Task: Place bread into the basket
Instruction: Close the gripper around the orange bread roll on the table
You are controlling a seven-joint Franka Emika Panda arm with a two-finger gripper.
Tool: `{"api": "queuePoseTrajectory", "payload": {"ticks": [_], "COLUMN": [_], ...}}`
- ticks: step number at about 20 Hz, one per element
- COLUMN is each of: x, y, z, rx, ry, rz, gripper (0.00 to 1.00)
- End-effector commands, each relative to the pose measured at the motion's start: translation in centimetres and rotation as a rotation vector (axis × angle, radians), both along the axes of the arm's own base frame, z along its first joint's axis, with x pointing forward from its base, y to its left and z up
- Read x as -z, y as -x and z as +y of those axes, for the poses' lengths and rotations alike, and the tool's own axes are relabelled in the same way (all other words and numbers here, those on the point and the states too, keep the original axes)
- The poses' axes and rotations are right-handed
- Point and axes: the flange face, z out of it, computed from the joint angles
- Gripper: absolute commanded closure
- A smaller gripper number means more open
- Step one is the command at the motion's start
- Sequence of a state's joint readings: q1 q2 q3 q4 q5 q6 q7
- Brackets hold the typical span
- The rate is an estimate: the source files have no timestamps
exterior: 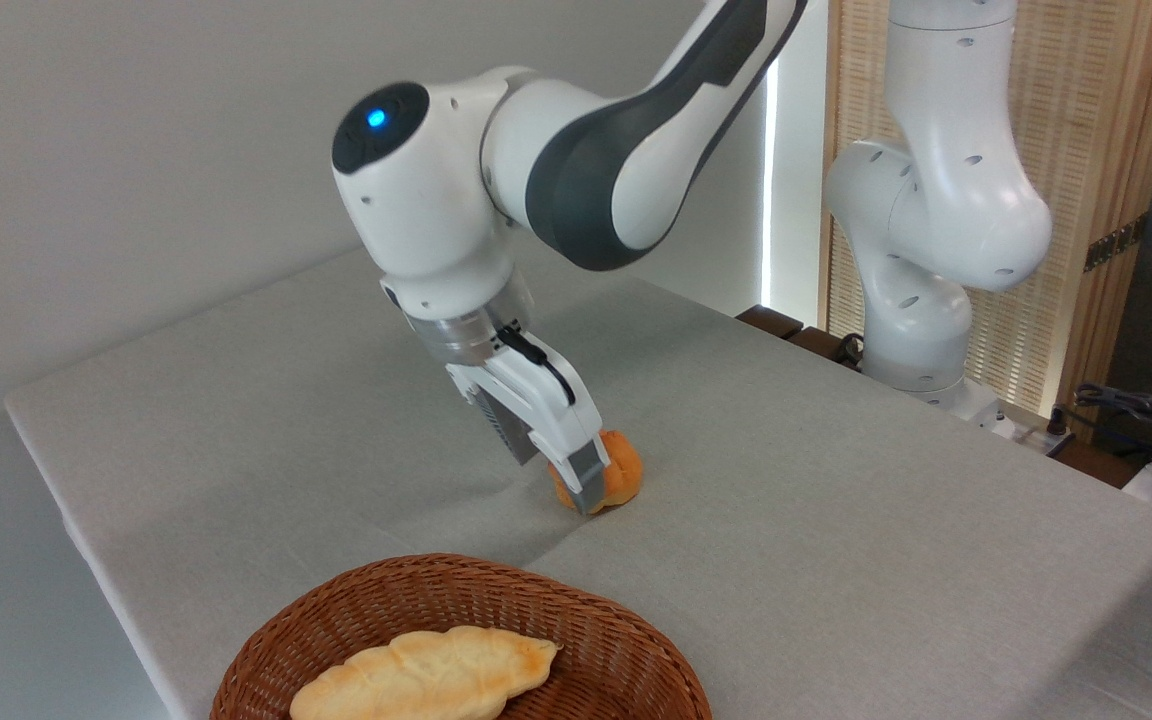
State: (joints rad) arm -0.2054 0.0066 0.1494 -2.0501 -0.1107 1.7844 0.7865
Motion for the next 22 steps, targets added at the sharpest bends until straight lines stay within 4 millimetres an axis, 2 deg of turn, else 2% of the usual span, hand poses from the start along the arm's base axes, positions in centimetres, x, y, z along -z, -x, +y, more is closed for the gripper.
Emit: {"api": "queuePoseTrajectory", "payload": {"ticks": [1,8,9,12,13,15,22], "x": [0.23,0.71,0.71,0.79,0.79,1.07,0.85], "y": [1.59,2.12,2.12,2.11,2.09,1.99,1.79], "z": [0.38,0.36,0.39,0.40,0.40,0.39,0.39], "rx": [0.049,0.077,0.088,0.101,0.101,0.102,0.103], "ry": [0.004,0.012,0.013,0.007,0.007,0.006,0.006], "rz": [0.053,0.097,0.096,0.097,0.095,0.097,0.086], "gripper": [0.00,0.00,0.08,0.52,0.57,0.60,0.61]}}
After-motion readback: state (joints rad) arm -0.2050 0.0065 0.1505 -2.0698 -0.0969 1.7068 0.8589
